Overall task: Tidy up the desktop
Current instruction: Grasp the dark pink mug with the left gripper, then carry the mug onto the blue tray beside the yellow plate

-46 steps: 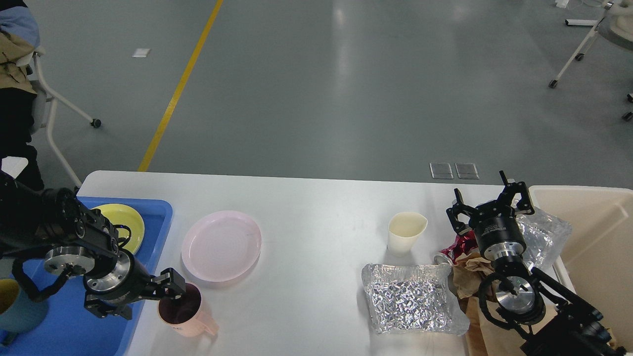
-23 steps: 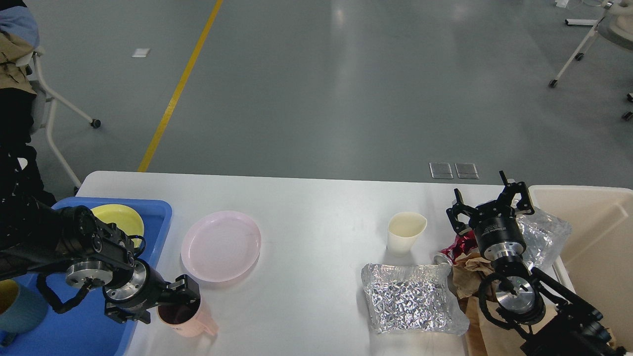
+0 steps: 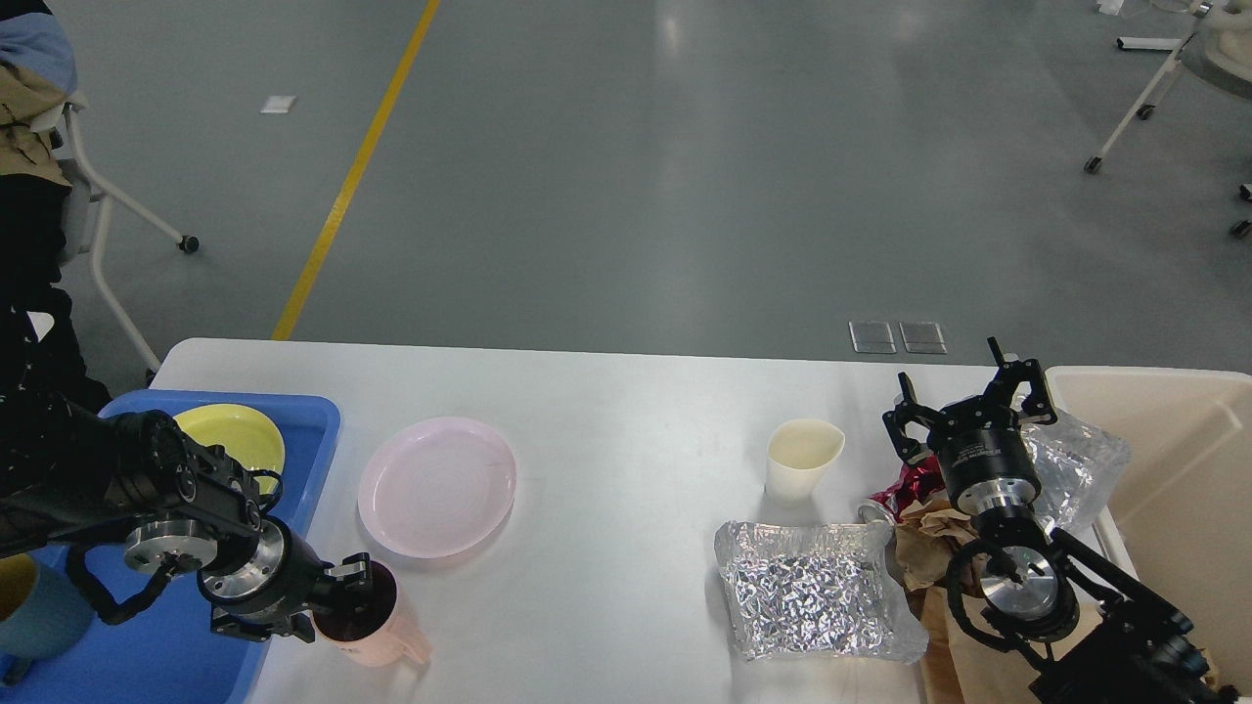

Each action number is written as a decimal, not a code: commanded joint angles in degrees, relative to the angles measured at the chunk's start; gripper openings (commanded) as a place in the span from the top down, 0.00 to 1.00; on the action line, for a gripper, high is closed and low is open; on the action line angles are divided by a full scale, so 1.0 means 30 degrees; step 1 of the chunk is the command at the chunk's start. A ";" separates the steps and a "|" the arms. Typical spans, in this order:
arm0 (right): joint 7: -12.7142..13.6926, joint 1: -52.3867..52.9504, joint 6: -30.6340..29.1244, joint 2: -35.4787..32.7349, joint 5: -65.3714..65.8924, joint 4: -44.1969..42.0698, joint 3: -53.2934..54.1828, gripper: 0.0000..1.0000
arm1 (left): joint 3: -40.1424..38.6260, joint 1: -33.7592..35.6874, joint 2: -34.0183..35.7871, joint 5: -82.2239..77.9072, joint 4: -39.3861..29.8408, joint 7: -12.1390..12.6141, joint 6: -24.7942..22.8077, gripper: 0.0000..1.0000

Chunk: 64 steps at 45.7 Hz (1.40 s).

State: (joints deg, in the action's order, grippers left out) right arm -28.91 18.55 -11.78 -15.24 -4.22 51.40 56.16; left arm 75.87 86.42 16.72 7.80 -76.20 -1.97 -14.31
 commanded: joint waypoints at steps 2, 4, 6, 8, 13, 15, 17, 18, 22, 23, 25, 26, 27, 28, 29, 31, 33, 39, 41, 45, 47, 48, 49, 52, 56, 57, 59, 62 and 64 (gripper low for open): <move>-0.0001 -0.0001 0.0000 0.0011 0.0000 -0.0024 0.0000 0.00 | -0.0037 -0.0183 -0.0125 0.0006 0.0000 -0.0018 0.0110 0.77; -0.0001 -0.0001 0.0000 0.0011 0.0000 0.0005 0.0000 0.00 | -0.0037 -0.0241 -0.0125 0.0006 0.0000 -0.0018 0.0052 0.81; -0.0001 -0.0001 0.0000 0.0011 0.0000 0.0005 0.0000 0.00 | -0.0037 -0.0241 -0.0096 0.0006 -0.0029 -0.0018 -0.0065 0.88; -0.0001 -0.0001 0.0000 0.0011 0.0000 0.0005 0.0000 0.00 | 0.0021 -0.0212 -0.0066 0.0006 -0.0087 0.0012 -0.0095 0.94; -0.0001 -0.0001 0.0000 0.0011 0.0000 0.0004 0.0000 0.00 | 0.0139 -0.0125 -0.0008 0.0006 -0.0088 0.0304 -0.0095 0.99; -0.0001 -0.0001 0.0000 0.0011 0.0000 -0.0025 0.0000 0.00 | 0.0168 -0.0066 -0.0008 0.0006 -0.0117 0.0654 -0.0095 1.00; -0.0001 -0.0001 0.0000 0.0011 0.0000 0.0005 0.0000 0.00 | 0.0168 -0.0066 -0.0037 0.0006 -0.0117 0.1064 -0.0066 1.00; -0.0001 -0.0001 0.0000 0.0011 0.0000 0.0005 0.0000 0.00 | 0.0168 -0.0066 -0.0066 0.0006 -0.0117 0.1269 -0.0037 1.00; -0.0001 -0.0001 0.0000 0.0011 0.0000 0.0005 0.0000 0.00 | 0.0139 -0.0066 -0.0037 0.0006 -0.0146 0.1768 -0.0036 1.00; -0.0001 -0.0001 0.0000 0.0011 0.0000 -0.0024 0.0000 0.00 | 0.0139 -0.0066 -0.0008 0.0035 -0.0146 0.1827 -0.0036 1.00; -0.0001 -0.0001 0.0000 0.0011 0.0000 -0.0024 0.0000 0.00 | 0.0168 0.0051 0.0022 0.0035 -0.0204 0.1887 -0.0066 1.00; -0.0001 -0.0001 0.0000 0.0011 0.0000 0.0004 0.0000 0.00 | 0.0197 0.0081 0.0080 0.0035 -0.0205 0.1916 -0.0095 1.00; -0.0001 -0.0001 0.0000 0.0011 0.0000 0.0005 0.0000 0.00 | 0.0255 0.0400 0.0254 0.0035 -0.0321 0.1916 -0.0298 1.00; -0.0001 -0.0001 0.0000 0.0011 0.0000 0.0005 0.0000 0.00 | 0.0314 0.0635 0.0401 0.0035 -0.0409 0.1916 -0.0474 1.00; -0.0001 -0.0001 0.0000 0.0011 0.0000 0.0005 0.0000 0.00 | 0.0402 0.0927 0.0634 0.0035 -0.0526 0.1887 -0.0708 1.00; -0.0001 -0.0001 0.0000 0.0011 0.0000 -0.0024 0.0000 0.00 | 0.0606 0.1659 0.1103 0.0064 -0.0847 0.1858 -0.1322 1.00; -0.0001 -0.0001 0.0000 0.0011 0.0000 -0.0025 0.0000 0.00 | 0.0870 0.2682 0.1455 0.0064 -0.1461 0.1857 -0.2112 1.00; -0.0001 -0.0001 0.0000 0.0011 0.0000 -0.0025 0.0000 0.00 | 0.2187 0.6665 0.1955 0.0035 -0.3278 0.1887 -0.3199 1.00; -0.0001 -0.0001 0.0000 0.0011 0.0000 -0.0025 0.0000 0.00 | 0.2685 0.8101 0.1984 0.0035 -0.3980 0.1887 -0.3434 1.00; -0.0001 -0.0001 0.0000 0.0011 0.0000 -0.0025 0.0000 0.00 | 0.3477 1.1235 0.1984 0.0035 -0.5387 0.1858 -0.4107 1.00; -0.0001 -0.0001 0.0000 0.0011 0.0000 -0.0025 0.0000 0.00 | 0.3858 1.2788 0.1955 0.0035 -0.5886 0.1712 -0.4866 1.00; -0.0001 -0.0001 0.0000 0.0011 0.0000 -0.0025 0.0000 0.00 | 0.4063 1.3521 0.1926 0.0064 -0.6033 0.1653 -0.5450 1.00; -0.0001 -0.0001 0.0000 0.0011 0.0000 -0.0054 0.0000 0.00 | 0.4239 1.4224 0.1897 0.0093 -0.6093 0.1594 -0.6094 1.00; -0.0001 -0.0001 0.0000 0.0011 0.0000 -0.0054 0.0000 0.00 | 0.4503 1.5867 0.1867 0.0152 -0.6123 0.1272 -0.8058 1.00; -0.0001 -0.0001 0.0000 0.0011 0.0000 -0.0054 0.0000 0.00 | 0.4680 1.7129 0.1926 0.0152 -0.6123 0.1154 -0.9439 1.00; -0.0001 -0.0001 0.0000 0.0011 0.0000 -0.0054 0.0000 0.00 | 0.4709 1.7248 0.1955 0.0152 -0.6123 0.1154 -0.9528 1.00; -0.0001 -0.0001 0.0000 0.0011 0.0000 -0.0054 0.0000 0.00 | 0.4767 1.7249 0.1926 0.0152 -0.6123 0.1154 -0.9529 1.00; -0.0001 -0.0001 0.0000 0.0011 0.0000 -0.0054 0.0000 0.00 | 0.4797 1.7161 0.1867 0.0181 -0.6093 0.1183 -0.9441 1.00; -0.0001 -0.0001 0.0000 0.0011 0.0000 -0.0054 0.0000 0.00 | 0.4826 1.7103 0.1867 0.0181 -0.6093 0.1183 -0.9441 1.00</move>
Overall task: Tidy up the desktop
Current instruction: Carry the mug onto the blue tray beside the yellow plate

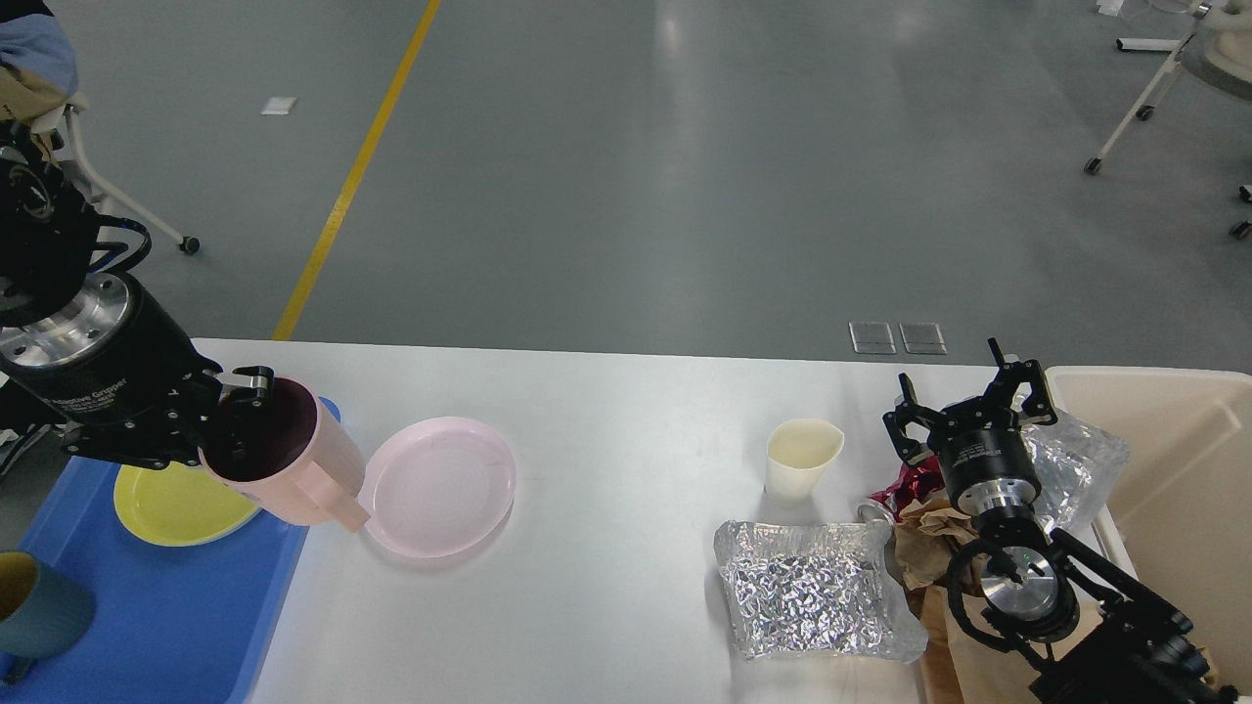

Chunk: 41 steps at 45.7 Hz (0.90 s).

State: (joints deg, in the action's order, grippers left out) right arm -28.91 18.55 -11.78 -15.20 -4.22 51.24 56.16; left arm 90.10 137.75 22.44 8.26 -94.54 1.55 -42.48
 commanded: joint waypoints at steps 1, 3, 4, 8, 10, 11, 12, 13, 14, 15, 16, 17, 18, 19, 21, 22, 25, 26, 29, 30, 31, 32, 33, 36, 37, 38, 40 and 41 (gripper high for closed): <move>-0.0001 0.0000 0.0000 -0.0001 -0.0001 0.0001 0.0000 0.00 | 0.0083 -0.0008 -0.0040 0.0029 0.0019 0.0012 -0.0048 1.00; -0.0001 0.0000 0.0000 -0.0001 -0.0001 0.0001 0.0000 0.00 | 0.0083 -0.0037 0.0047 0.0000 0.0077 0.0041 -0.0077 1.00; -0.0001 0.0000 0.0000 -0.0001 -0.0001 0.0001 0.0000 0.00 | 0.0083 -0.0095 0.0077 0.0000 0.0135 0.0070 -0.0077 1.00; -0.0001 0.0000 0.0000 -0.0001 -0.0001 0.0001 0.0000 0.00 | 0.0346 -0.0767 0.0486 -0.0029 0.0807 0.0100 -0.0106 1.00; -0.0001 0.0000 0.0000 -0.0001 -0.0001 0.0001 0.0000 0.00 | 0.0464 -0.1644 0.1012 -0.0029 0.1422 0.0100 -0.0135 1.00; -0.0001 0.0000 0.0000 -0.0001 -0.0001 0.0001 0.0000 0.00 | 0.0464 -0.2084 0.1334 -0.0058 0.1715 0.0129 -0.0165 1.00; -0.0001 0.0000 0.0000 -0.0001 -0.0001 0.0001 0.0000 0.00 | 0.0493 -0.2523 0.1714 -0.0117 0.2066 0.0158 -0.0136 1.00; -0.0001 0.0000 0.0000 -0.0001 -0.0001 0.0001 0.0000 0.00 | 0.0494 -0.2963 0.2037 -0.0146 0.2447 0.0216 -0.0077 1.00; -0.0001 0.0000 0.0000 -0.0001 -0.0001 0.0001 0.0000 0.00 | 0.0523 -0.3431 0.2417 -0.0175 0.2914 0.0275 -0.0077 1.00; -0.0001 0.0000 0.0000 -0.0001 -0.0001 0.0001 0.0000 0.00 | 0.0552 -0.3929 0.2769 -0.0205 0.3383 0.0305 -0.0077 1.00; -0.0001 0.0000 0.0000 -0.0001 -0.0001 0.0001 0.0000 0.00 | 0.0552 -0.4543 0.3092 -0.0292 0.3939 0.0334 -0.0077 1.00; -0.0001 0.0000 0.0000 -0.0001 -0.0001 0.0030 0.0000 0.00 | 0.0465 -0.5158 0.3385 -0.0467 0.4467 0.0305 -0.0077 1.00; -0.0001 0.0000 0.0000 -0.0001 -0.0001 0.0030 0.0000 0.00 | 0.0290 -0.5860 0.3707 -0.0701 0.4994 0.0305 -0.0077 1.00; -0.0001 0.0000 0.0000 -0.0001 -0.0001 0.0001 0.0000 0.00 | 0.0201 -0.6506 0.4058 -0.0964 0.5550 0.0305 -0.0077 1.00; -0.0001 0.0000 0.0000 -0.0001 -0.0001 0.0030 0.0000 0.00 | -0.0061 -0.7503 0.4761 -0.1550 0.6547 0.0276 -0.0106 1.00; -0.0001 0.0000 0.0000 -0.0001 -0.0001 0.0030 0.0000 0.00 | -0.0469 -0.8175 0.5403 -0.1959 0.7277 0.0276 -0.0106 1.00; -0.0001 0.0000 0.0000 -0.0030 -0.0001 0.0030 0.0000 0.00 | -0.1729 -1.0050 0.6315 -0.2693 0.8511 0.0305 -0.0135 1.00; -0.0001 0.0000 0.0000 -0.0001 -0.0001 0.0030 0.0000 0.00 | -0.2313 -1.0782 0.6492 -0.2985 0.8921 0.0305 -0.0165 1.00; -0.0001 0.0000 0.0000 -0.0030 -0.0001 0.0030 0.0000 0.00 | -0.4071 -1.3009 0.6669 -0.3718 1.0210 0.0334 -0.0135 1.00; -0.0001 0.0000 0.0000 -0.0030 -0.0001 0.0030 0.0000 0.00 | -0.4628 -1.3799 0.6698 -0.3895 1.0707 0.0305 -0.0135 1.00; -0.0001 0.0000 0.0000 -0.0030 -0.0001 0.0030 0.0000 0.00 | -0.5155 -1.4561 0.6698 -0.4070 1.1205 0.0305 -0.0135 1.00; -0.0001 0.0000 0.0000 -0.0030 -0.0001 0.0030 0.0000 0.00 | -0.5625 -1.5352 0.6698 -0.4159 1.1703 0.0305 -0.0165 1.00; -0.0001 0.0000 0.0000 -0.0030 -0.0001 0.0030 0.0000 0.00 | -0.6094 -1.6027 0.6698 -0.4276 1.2201 0.0305 -0.0194 1.00; -0.0001 0.0000 0.0000 -0.0030 -0.0001 0.0030 0.0000 0.00 | -0.7238 -1.7932 0.6582 -0.4336 1.3433 0.0305 -0.0311 1.00; 0.0028 0.0000 0.0000 -0.0030 -0.0001 0.0030 0.0000 0.00 | -0.7502 -1.8431 0.6581 -0.4336 1.3727 0.0305 -0.0311 1.00; -0.0001 0.0000 0.0000 -0.0030 -0.0001 0.0030 0.0000 0.00 | -0.7679 -1.8842 0.6581 -0.4365 1.3933 0.0305 -0.0311 1.00; -0.0001 0.0000 0.0000 -0.0030 -0.0001 0.0059 0.0000 0.00 | -0.7885 -1.9371 0.6552 -0.4423 1.4110 0.0305 -0.0311 1.00; -0.0001 0.0000 0.0000 -0.0030 -0.0001 0.0060 0.0000 0.00 | -0.7914 -1.9489 0.6552 -0.4453 1.4140 0.0276 -0.0282 1.00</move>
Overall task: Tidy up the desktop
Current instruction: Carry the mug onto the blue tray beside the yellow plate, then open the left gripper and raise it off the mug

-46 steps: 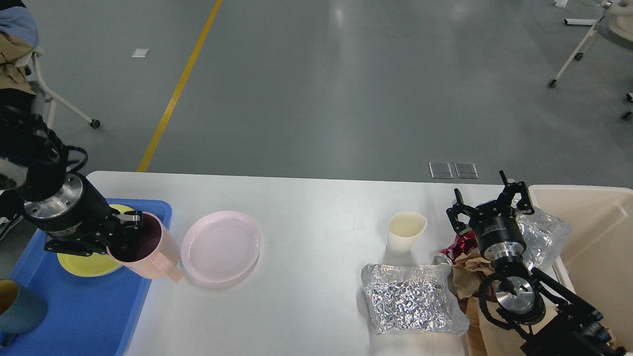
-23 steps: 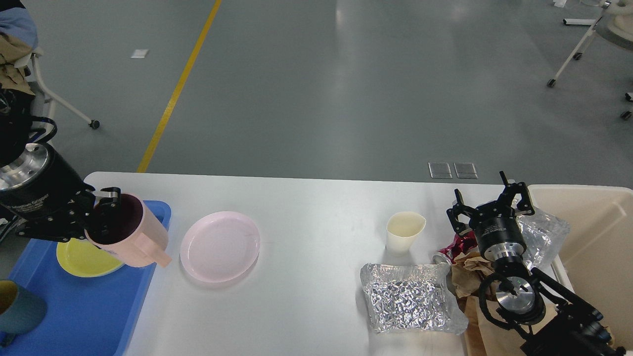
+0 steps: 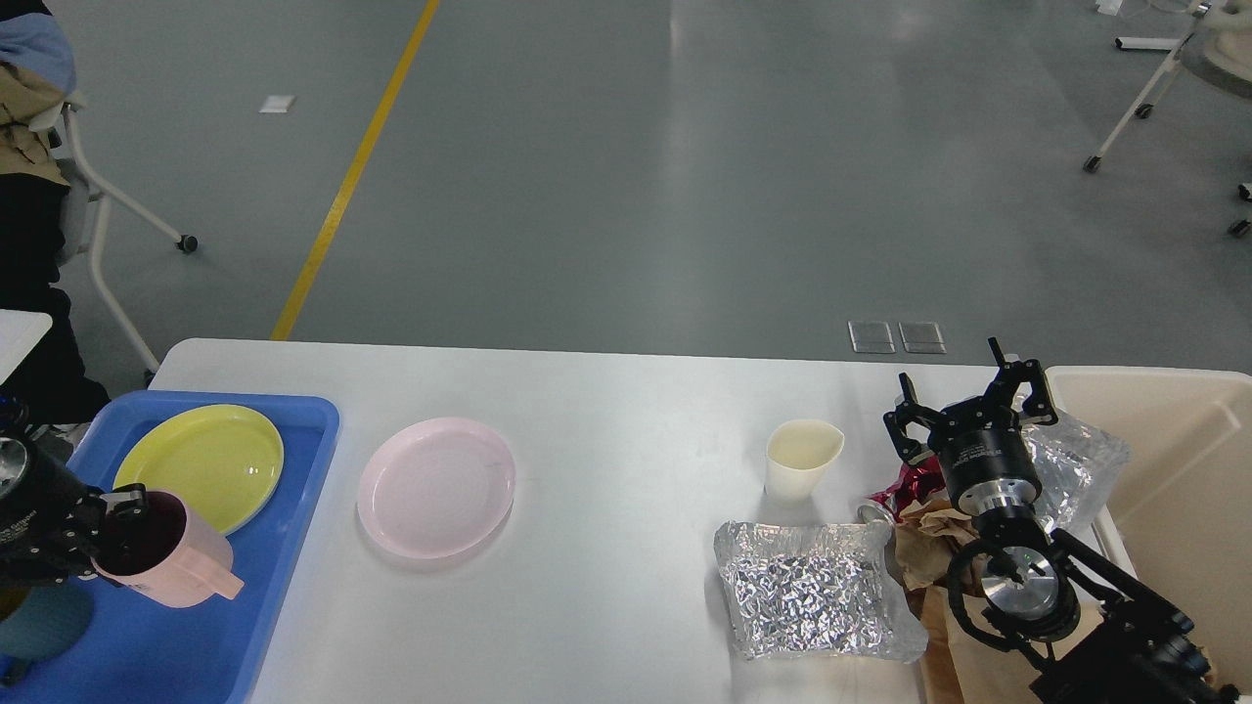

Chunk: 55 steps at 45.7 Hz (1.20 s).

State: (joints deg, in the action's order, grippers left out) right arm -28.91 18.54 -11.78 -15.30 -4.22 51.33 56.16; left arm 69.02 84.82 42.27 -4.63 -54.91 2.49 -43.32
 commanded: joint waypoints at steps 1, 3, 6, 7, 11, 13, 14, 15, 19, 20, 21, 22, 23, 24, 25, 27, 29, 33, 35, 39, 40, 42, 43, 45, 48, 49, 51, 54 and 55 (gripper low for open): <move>-0.0001 0.0000 0.0000 0.0003 0.0000 0.0027 0.0000 0.00 | -0.0887 -0.1933 -0.0056 -0.0184 0.0958 -0.0038 0.0024 1.00; -0.0001 0.0000 0.0000 0.0003 0.0000 0.0027 0.0000 0.00 | -0.0887 -0.1963 -0.0086 -0.0184 0.1045 -0.0038 0.0112 1.00; 0.0028 0.0000 0.0000 0.0003 0.0000 0.0027 0.0000 0.00 | -0.0916 -0.1992 -0.0086 -0.0184 0.1309 -0.0038 0.0054 1.00; 0.0000 0.0000 0.0000 0.0003 0.0000 0.0027 0.0000 0.00 | -0.0887 -0.1992 -0.0086 -0.0184 0.1455 -0.0038 0.0025 1.00; -0.0001 0.0000 0.0000 0.0003 0.0000 0.0027 0.0000 0.00 | -0.0916 -0.2342 -0.0465 -0.0184 0.2070 -0.0008 -0.0004 1.00; -0.0001 0.0000 0.0000 0.0003 0.0000 0.0027 0.0000 0.00 | -0.0916 -0.2665 -0.0816 -0.0184 0.2363 -0.0037 0.0025 1.00; -0.0001 0.0000 0.0000 0.0003 0.0000 0.0027 0.0000 0.00 | -0.0916 -0.2811 -0.0934 -0.0184 0.2480 -0.0038 0.0025 1.00; -0.0001 0.0000 0.0000 0.0003 0.0000 0.0027 0.0000 0.00 | -0.0945 -0.2929 -0.0993 -0.0184 0.2540 -0.0038 0.0025 1.00; -0.0001 0.0000 0.0000 0.0003 0.0000 -0.0002 0.0000 0.00 | -0.0975 -0.3164 -0.1023 -0.0155 0.2628 -0.0038 0.0171 0.99; -0.0001 0.0000 0.0000 0.0003 0.0000 0.0027 0.0000 0.00 | -0.1062 -0.3280 -0.0994 -0.0155 0.2657 -0.0038 0.0171 0.98; -0.0001 0.0000 0.0000 0.0003 0.0000 0.0027 0.0000 0.00 | -0.1208 -0.3455 -0.0994 -0.0155 0.2657 -0.0038 0.0171 0.98; -0.0001 0.0000 0.0000 0.0003 0.0000 0.0027 0.0000 0.00 | -0.1383 -0.3660 -0.0994 -0.0184 0.2657 -0.0038 0.0171 0.98; -0.0001 0.0000 0.0000 0.0003 0.0000 0.0027 0.0000 0.00 | -0.1588 -0.3807 -0.0994 -0.0184 0.2657 -0.0038 0.0171 0.97; -0.0001 0.0000 0.0000 0.0003 0.0000 0.0027 0.0000 0.00 | -0.1822 -0.3954 -0.0994 -0.0184 0.2657 -0.0009 0.0113 0.96; -0.0001 0.0000 0.0000 0.0003 0.0000 -0.0002 0.0000 0.00 | -0.1912 -0.4042 -0.0994 -0.0184 0.2657 -0.0037 0.0055 0.96; -0.0001 0.0000 0.0000 0.0003 0.0000 -0.0002 0.0000 0.00 | -0.1942 -0.4072 -0.0994 -0.0184 0.2657 -0.0008 0.0054 0.93; -0.0001 0.0000 0.0000 0.0003 0.0000 -0.0002 0.0000 0.00 | -0.1884 -0.4072 -0.0994 -0.0184 0.2657 -0.0008 0.0141 0.87; -0.0001 0.0000 0.0000 0.0003 0.0000 0.0027 0.0000 0.00 | -0.1737 -0.4160 -0.1023 -0.0126 0.2657 -0.0125 0.0551 0.63; -0.0001 0.0000 0.0000 0.0003 0.0000 0.0027 0.0000 0.00 | -0.1678 -0.4335 -0.1052 0.0255 0.2657 -0.0418 0.0931 0.49; -0.0001 0.0000 0.0000 0.0003 0.0000 0.0027 0.0000 0.00 | -0.1561 -0.4453 -0.1199 0.0256 0.2628 -0.0448 0.1343 0.29; -0.0001 0.0000 0.0000 0.0003 0.0000 0.0027 0.0000 0.00 | -0.1561 -0.4453 -0.1257 0.0256 0.2599 -0.0448 0.1343 0.25; -0.0001 0.0000 0.0000 0.0003 0.0000 0.0027 0.0000 0.00 | -0.1561 -0.4453 -0.1286 0.0227 0.2540 -0.0477 0.1285 0.19; -0.0001 0.0000 0.0000 0.0003 0.0000 -0.0002 0.0000 0.00 | -0.1532 -0.4453 -0.1316 0.0226 0.2482 -0.0477 0.1255 0.17; -0.0001 0.0000 0.0000 0.0003 0.0000 0.0027 0.0000 0.00 | -0.1532 -0.4424 -0.1316 0.0256 0.2365 -0.0477 0.1139 0.13; -0.0001 0.0000 0.0000 0.0003 0.0000 -0.0002 0.0000 0.00 | -0.1444 -0.4366 -0.1170 0.0256 0.2335 -0.0448 0.0876 0.10; -0.0001 0.0000 0.0000 0.0003 0.0000 0.0027 0.0000 0.00 | -0.1299 -0.4336 -0.1112 0.0285 0.2335 -0.0419 0.0758 0.09; -0.0001 0.0000 0.0000 0.0003 0.0000 -0.0002 0.0000 0.00 | -0.0802 -0.4016 -0.1082 0.0285 0.2335 -0.0477 0.0378 0.09; -0.0001 0.0000 0.0000 0.0004 0.0000 -0.0002 0.0000 0.00 | 0.0077 -0.2963 -0.1053 0.0285 0.2218 -0.0477 -0.0382 0.09; -0.0001 0.0000 0.0000 0.0003 0.0000 -0.0002 0.0000 0.00 | 0.0312 -0.2582 -0.1052 0.0285 0.2073 -0.0477 -0.0646 0.09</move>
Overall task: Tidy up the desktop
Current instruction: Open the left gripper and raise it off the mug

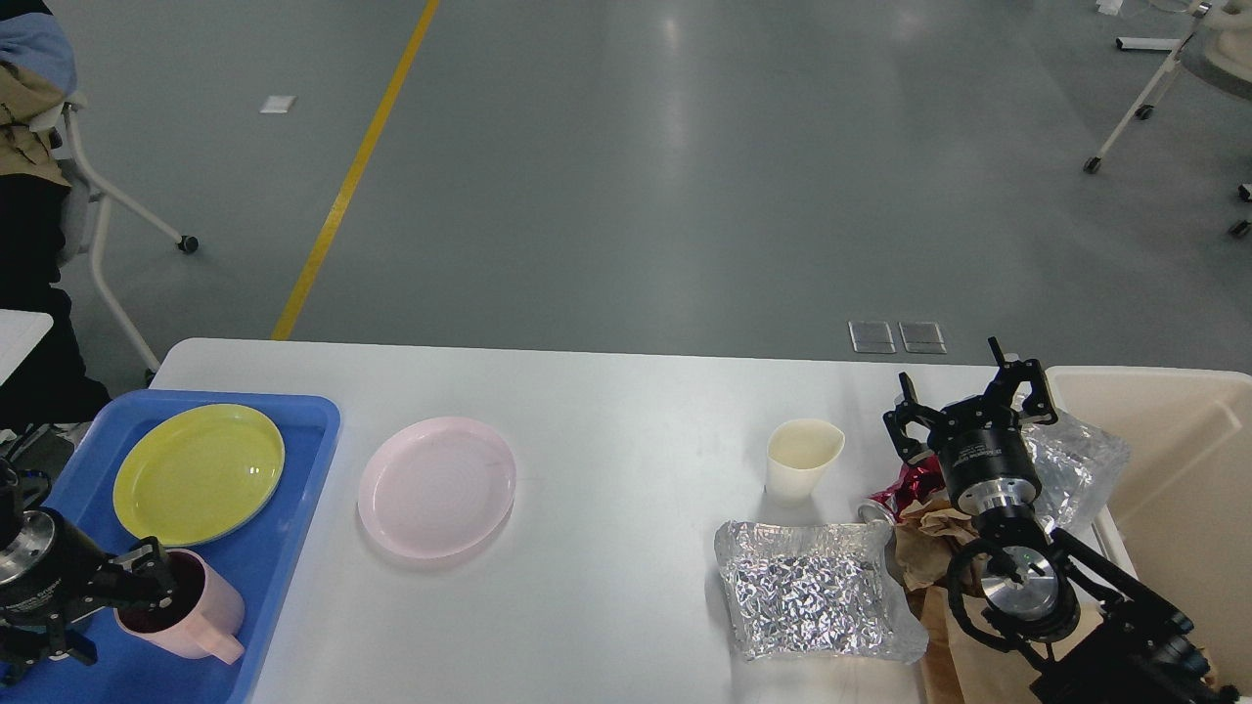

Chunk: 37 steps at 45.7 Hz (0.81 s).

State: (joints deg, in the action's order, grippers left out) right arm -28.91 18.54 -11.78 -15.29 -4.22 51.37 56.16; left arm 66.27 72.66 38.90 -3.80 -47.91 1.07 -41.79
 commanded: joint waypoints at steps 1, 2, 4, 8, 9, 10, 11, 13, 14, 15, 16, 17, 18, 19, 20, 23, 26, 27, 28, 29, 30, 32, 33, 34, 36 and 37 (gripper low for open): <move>-0.0001 0.0000 0.0000 -0.0001 0.0000 -0.0014 0.0000 0.00 | 0.1491 0.1821 0.0098 0.0005 -0.0405 0.0024 -0.1389 0.09; -0.0001 0.0000 0.0000 0.0028 0.0000 -0.0014 0.0000 0.00 | 0.1697 0.2202 0.0098 0.0005 -0.0551 0.0024 -0.1508 0.09; -0.0001 0.0000 0.0000 0.0028 0.0000 -0.0014 0.0000 0.00 | 0.2195 0.3051 0.0127 0.0005 -0.0786 0.0112 -0.1713 0.09; -0.0001 0.0000 0.0000 0.0028 0.0000 -0.0014 0.0000 0.00 | 0.3105 0.4838 0.0128 0.0064 -0.1371 0.0141 -0.1773 0.09; -0.0001 0.0000 0.0000 0.0028 0.0000 0.0015 0.0000 0.00 | 0.3192 0.5249 0.0128 0.0064 -0.1547 0.0141 -0.1744 0.09; -0.0001 0.0000 0.0000 0.0028 0.0000 -0.0014 0.0000 0.00 | 0.3367 0.5630 0.0157 0.0093 -0.1752 0.0141 -0.1772 0.09; -0.0001 0.0000 0.0000 0.0028 0.0000 -0.0014 0.0000 0.00 | 0.3427 0.5982 0.0128 0.0122 -0.2015 0.0170 -0.1744 0.09; -0.0001 0.0000 0.0000 0.0028 0.0000 -0.0014 0.0000 0.00 | 0.3661 0.6830 0.0128 0.0123 -0.2513 0.0200 -0.1744 0.09; -0.0001 0.0000 0.0000 0.0028 0.0000 -0.0014 0.0000 0.00 | 0.3865 0.7328 0.0070 0.0123 -0.2777 0.0229 -0.1743 0.09; 0.0028 0.0000 0.0000 0.0028 0.0000 -0.0014 0.0000 0.00 | 0.4128 0.7884 0.0040 0.0152 -0.3040 0.0229 -0.1743 0.09; 0.0000 0.0000 0.0000 0.0028 0.0000 -0.0014 0.0000 0.00 | 0.4421 0.8469 -0.0018 0.0181 -0.3304 0.0229 -0.1743 0.09; -0.0001 0.0000 0.0000 0.0028 0.0000 -0.0014 0.0000 0.00 | 0.4714 0.9084 -0.0077 0.0181 -0.3597 0.0200 -0.1743 0.09; -0.0001 0.0000 0.0000 0.0028 0.0000 -0.0014 0.0000 0.00 | 0.5036 0.9671 -0.0164 0.0210 -0.3919 0.0229 -0.1743 0.09; -0.0001 0.0000 0.0000 0.0028 0.0000 -0.0014 0.0000 0.00 | 0.5329 1.0344 -0.0310 0.0268 -0.4241 0.0200 -0.1743 0.09; -0.0001 0.0000 0.0000 0.0028 0.0000 -0.0014 0.0000 0.00 | 0.5622 1.0988 -0.0486 0.0385 -0.4534 0.0200 -0.1743 0.09; -0.0001 0.0000 0.0000 0.0028 0.0000 -0.0014 0.0000 0.00 | 0.6762 1.3648 -0.1333 0.0678 -0.5645 0.0229 -0.1773 0.09; -0.0001 0.0000 0.0000 0.0028 0.0000 -0.0014 0.0000 0.00 | 0.7090 1.5355 -0.1921 0.0737 -0.6293 0.0200 -0.1802 0.08; -0.0001 0.0000 0.0000 0.0028 0.0000 -0.0014 0.0000 0.00 | 0.7119 1.5824 -0.2097 0.0738 -0.6469 0.0229 -0.1802 0.08; -0.0001 0.0000 0.0000 0.0028 0.0000 -0.0014 0.0000 0.00 | 0.7119 1.6264 -0.2302 0.0738 -0.6674 0.0200 -0.1802 0.08; -0.0001 0.0000 0.0000 0.0028 0.0000 -0.0014 0.0000 0.00 | 0.7148 1.6645 -0.2507 0.0767 -0.6850 0.0200 -0.1860 0.07; -0.0001 0.0000 0.0000 0.0028 0.0000 -0.0014 0.0000 0.00 | 0.7148 1.7026 -0.2741 0.0854 -0.7054 0.0200 -0.1919 0.07; -0.0001 0.0000 0.0000 0.0028 0.0000 -0.0014 0.0000 0.00 | 0.7090 1.7788 -0.3181 0.1146 -0.7610 0.0200 -0.1977 0.07; -0.0001 0.0000 0.0000 0.0028 0.0000 -0.0014 0.0000 0.00 | 0.7148 1.8343 -0.3647 0.1467 -0.8135 0.0200 -0.1978 0.07; -0.0001 0.0000 0.0000 0.0028 0.0000 -0.0043 0.0000 0.00 | 0.7177 1.8754 -0.4058 0.1760 -0.8460 0.0200 -0.1978 0.07; -0.0001 0.0000 0.0000 0.0028 0.0000 -0.0014 0.0000 0.00 | 0.7149 1.9400 -0.4995 0.2404 -0.8929 0.0229 -0.1978 0.07; -0.0001 0.0000 0.0000 0.0028 0.0000 -0.0043 0.0000 0.00 | 0.7119 1.9635 -0.5434 0.2611 -0.9135 0.0258 -0.1978 0.07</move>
State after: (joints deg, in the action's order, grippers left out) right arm -28.91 18.54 -11.78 -15.20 -4.22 51.31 56.16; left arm 87.71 126.29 28.68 0.24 -71.30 1.70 -47.62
